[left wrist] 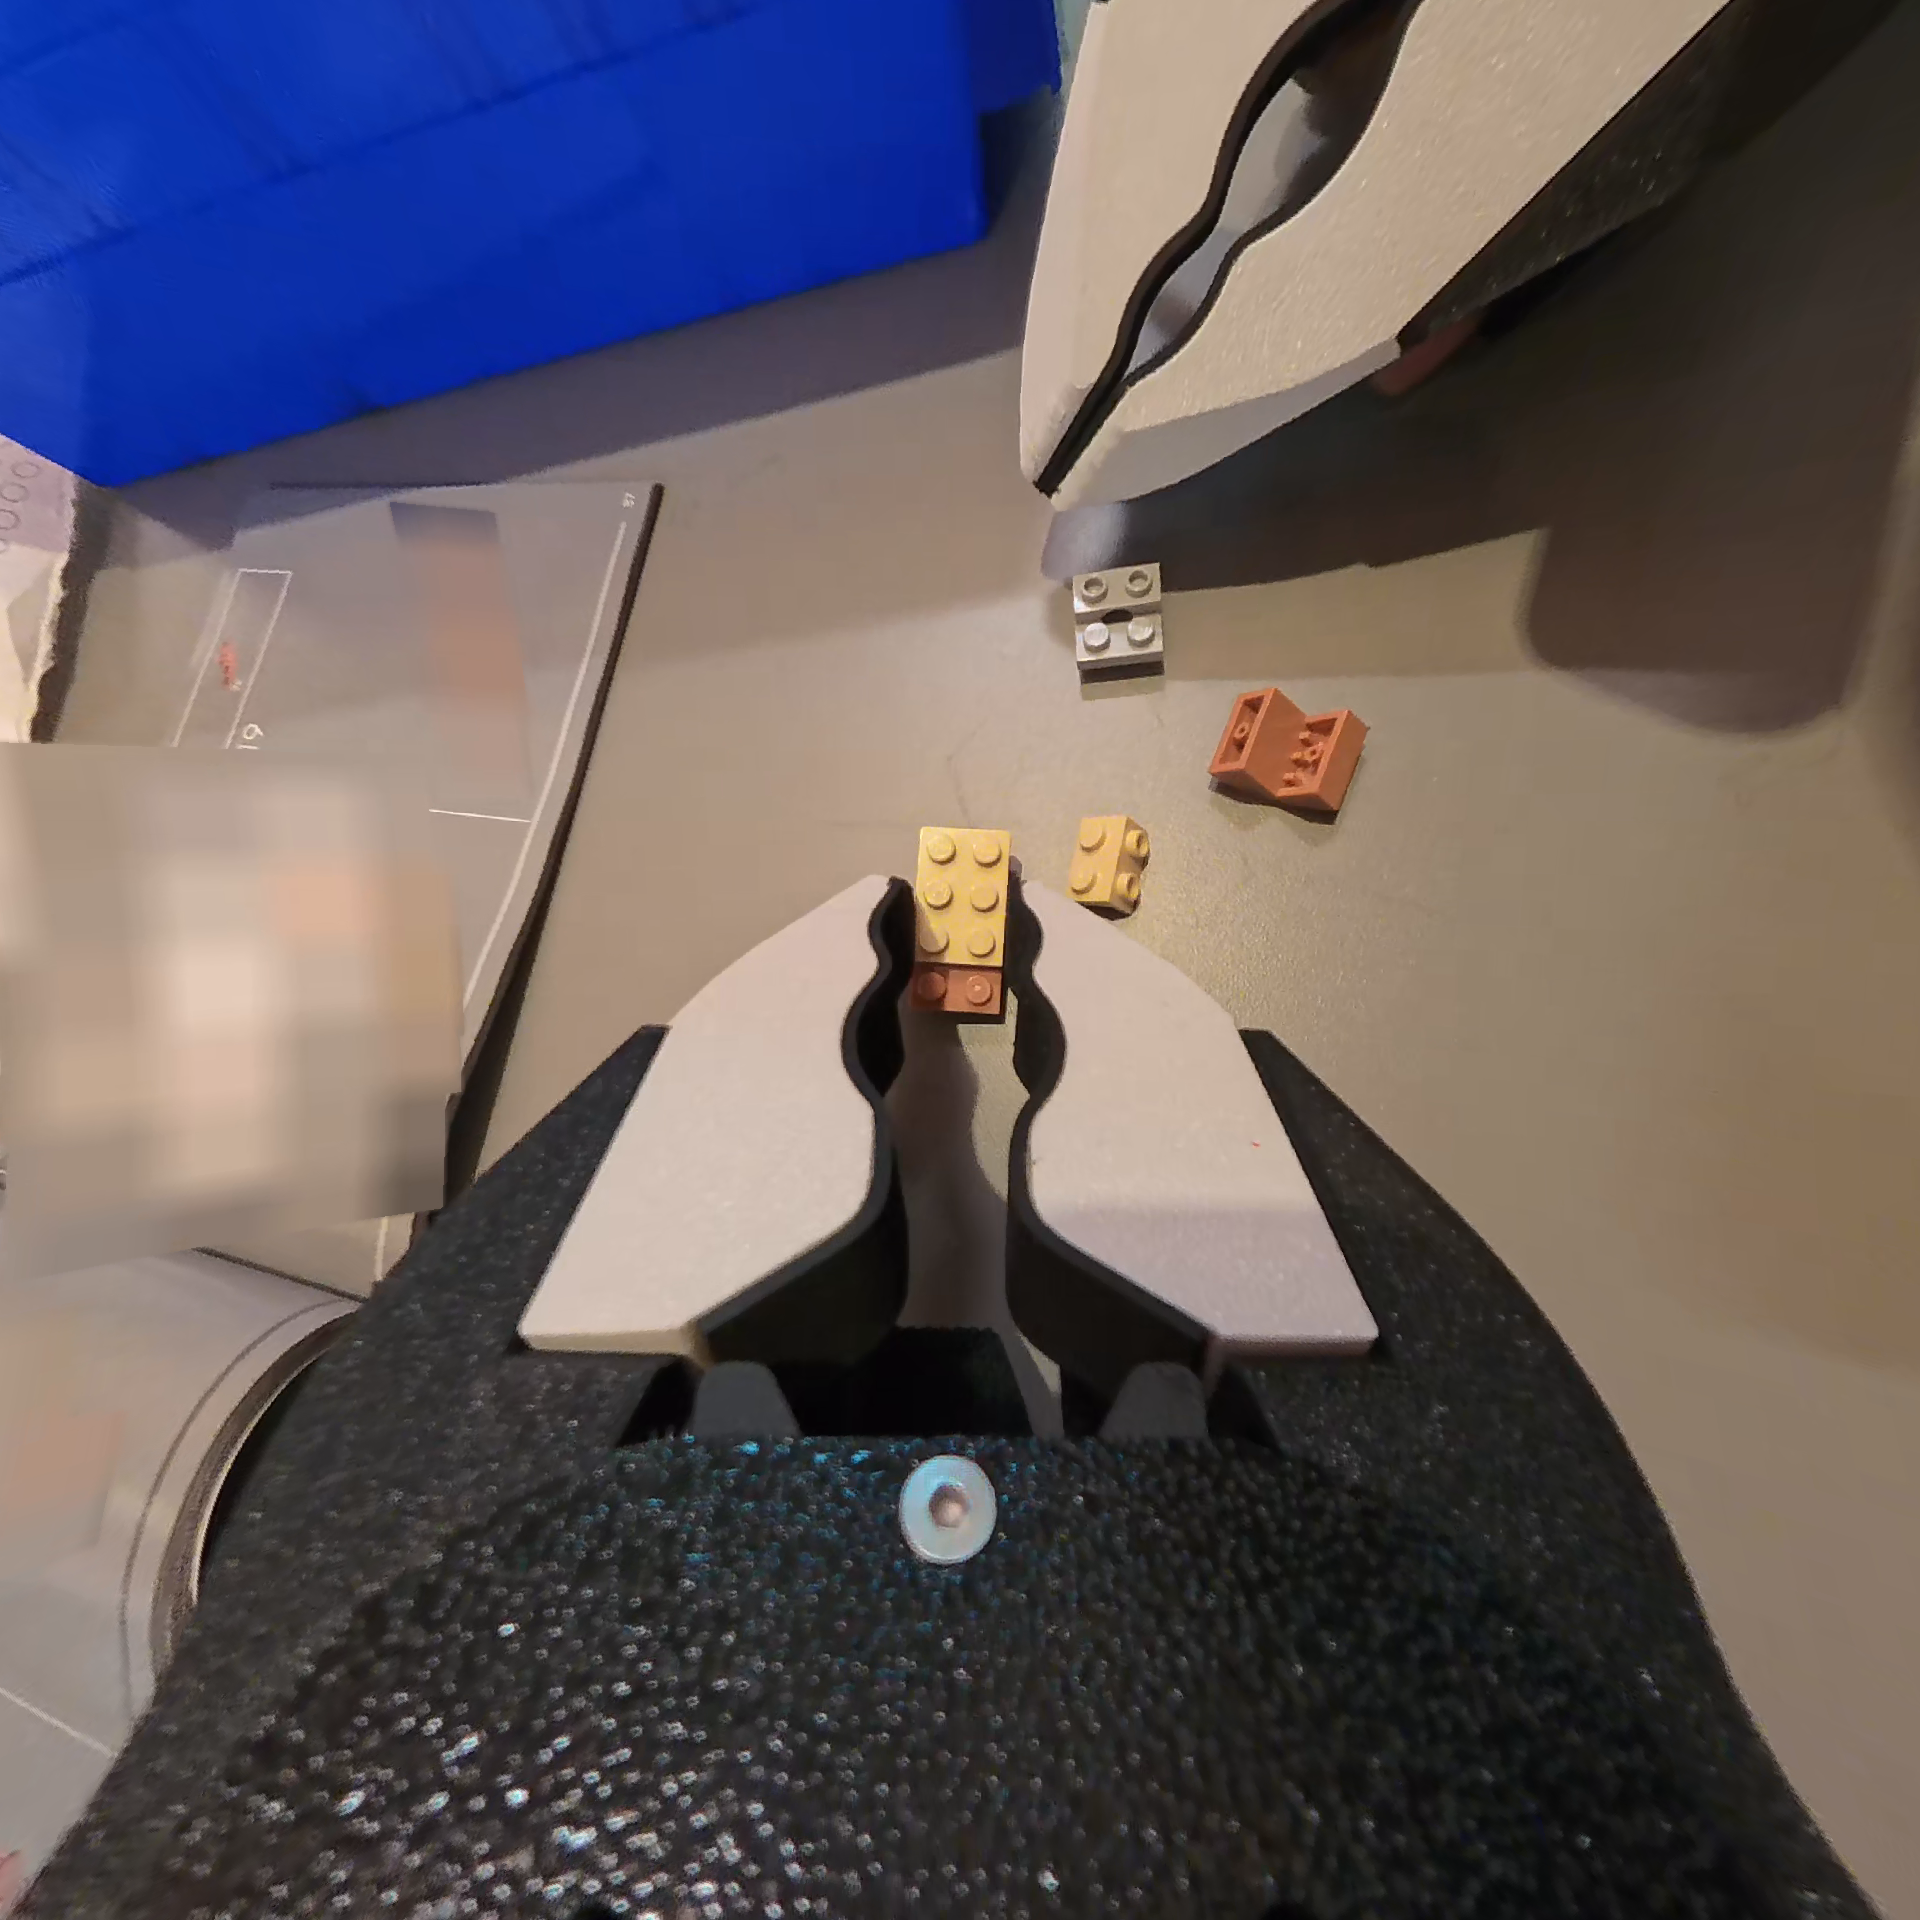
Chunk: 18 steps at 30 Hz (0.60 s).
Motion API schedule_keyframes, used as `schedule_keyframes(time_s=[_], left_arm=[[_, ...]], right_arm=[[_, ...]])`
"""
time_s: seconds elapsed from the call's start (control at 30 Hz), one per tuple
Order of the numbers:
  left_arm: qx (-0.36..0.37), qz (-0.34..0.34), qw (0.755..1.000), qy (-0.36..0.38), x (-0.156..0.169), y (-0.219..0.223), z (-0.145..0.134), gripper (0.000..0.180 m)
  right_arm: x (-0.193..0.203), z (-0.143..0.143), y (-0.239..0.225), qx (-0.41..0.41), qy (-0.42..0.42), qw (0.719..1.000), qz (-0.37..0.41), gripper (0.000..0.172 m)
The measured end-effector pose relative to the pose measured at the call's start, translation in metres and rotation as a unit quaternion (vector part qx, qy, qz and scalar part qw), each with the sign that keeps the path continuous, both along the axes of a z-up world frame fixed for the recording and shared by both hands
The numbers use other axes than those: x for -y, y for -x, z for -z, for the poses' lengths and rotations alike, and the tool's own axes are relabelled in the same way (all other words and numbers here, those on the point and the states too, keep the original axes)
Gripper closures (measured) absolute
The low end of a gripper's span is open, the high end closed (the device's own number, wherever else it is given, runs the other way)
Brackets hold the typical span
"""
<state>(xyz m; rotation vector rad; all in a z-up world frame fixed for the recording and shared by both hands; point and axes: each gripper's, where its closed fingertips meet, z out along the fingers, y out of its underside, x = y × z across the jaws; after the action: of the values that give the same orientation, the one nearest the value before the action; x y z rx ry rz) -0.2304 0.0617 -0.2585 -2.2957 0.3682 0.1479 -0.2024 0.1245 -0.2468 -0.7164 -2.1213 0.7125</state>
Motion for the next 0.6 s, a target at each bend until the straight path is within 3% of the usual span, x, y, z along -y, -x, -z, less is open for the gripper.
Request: schedule_keyframes(time_s=[0.47,0.6], left_arm=[[-0.017,0.027,0.999,-0.002,0.001,-0.006,0.0,0.164],[0.002,0.035,0.999,-0.004,0.001,-0.01,0.0,0.154]], right_arm=[[0.0,0.0,0.0,-0.002,0.0,1.0,0.001,0.172],[0.0,0.0,0.0,-0.001,0.0,1.0,0.001,0.172]])
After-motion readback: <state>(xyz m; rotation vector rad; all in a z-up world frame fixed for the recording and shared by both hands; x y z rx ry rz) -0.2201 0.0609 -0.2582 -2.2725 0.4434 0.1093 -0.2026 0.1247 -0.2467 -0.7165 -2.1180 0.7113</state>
